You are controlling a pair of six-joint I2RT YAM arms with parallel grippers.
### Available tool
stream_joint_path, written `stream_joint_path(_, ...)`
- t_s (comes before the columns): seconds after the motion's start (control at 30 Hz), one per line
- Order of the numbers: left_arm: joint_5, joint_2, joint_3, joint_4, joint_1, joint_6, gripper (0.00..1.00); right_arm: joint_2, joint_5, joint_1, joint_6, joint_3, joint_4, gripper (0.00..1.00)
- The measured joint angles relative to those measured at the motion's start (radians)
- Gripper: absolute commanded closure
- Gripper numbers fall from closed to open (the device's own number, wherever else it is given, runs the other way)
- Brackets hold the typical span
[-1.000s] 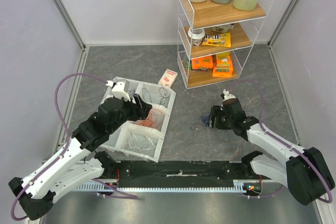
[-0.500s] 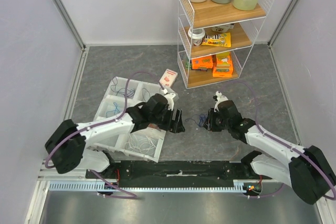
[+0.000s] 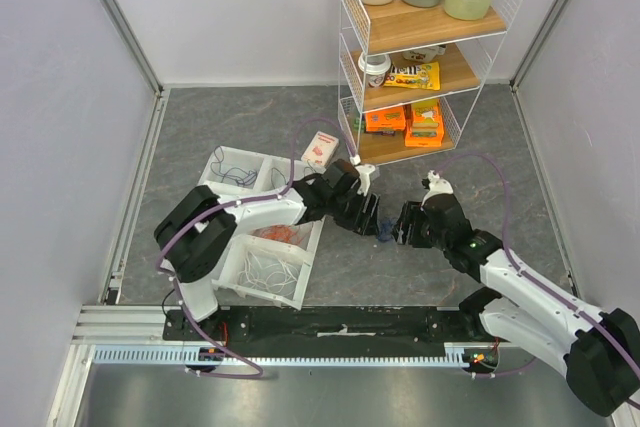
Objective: Untangle the cables
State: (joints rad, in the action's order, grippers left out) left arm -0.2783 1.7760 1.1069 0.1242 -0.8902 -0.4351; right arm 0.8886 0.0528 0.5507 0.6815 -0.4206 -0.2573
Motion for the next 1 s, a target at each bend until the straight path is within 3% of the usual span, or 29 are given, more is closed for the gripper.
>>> stream_joint_path(0.1,-0.022,0.029,-0.001,0.016,-0.014,0.008,0.57,-0.006,0.016,0.0,0.0,-0.007,-0.014,0.34)
stream_joint_path(0.2,-0.045,0.031,-0.009,0.02,-0.035,0.019,0.88,-0.005,0.026,0.0,0.0,-0.01,-0.014,0.33)
stream_joint_path(0.27,-0.055,0.03,-0.013,0.025,-0.046,0.034,0.97,0.001,0.03,0.0,-0.001,-0.011,-0.014,0.32)
stream_joint_path(0.4,-0.046,-0.012,-0.036,0.043,-0.064,0.07,0.98,0.021,0.032,0.0,-0.001,-0.027,-0.019,0.21)
stream_joint_path(0.57,-0.028,-0.244,-0.078,0.069,-0.078,0.109,0.98,0.009,0.037,0.0,-0.005,-0.036,-0.025,0.1)
stream_joint_path(0.73,-0.032,-0.423,-0.078,0.068,-0.078,0.12,0.98,0.008,0.023,0.0,-0.024,-0.037,-0.023,0.09)
stream_joint_path(1.0,-0.049,-0.486,-0.113,0.071,-0.078,0.109,0.98,0.196,-0.121,0.027,-0.027,-0.048,0.106,0.14)
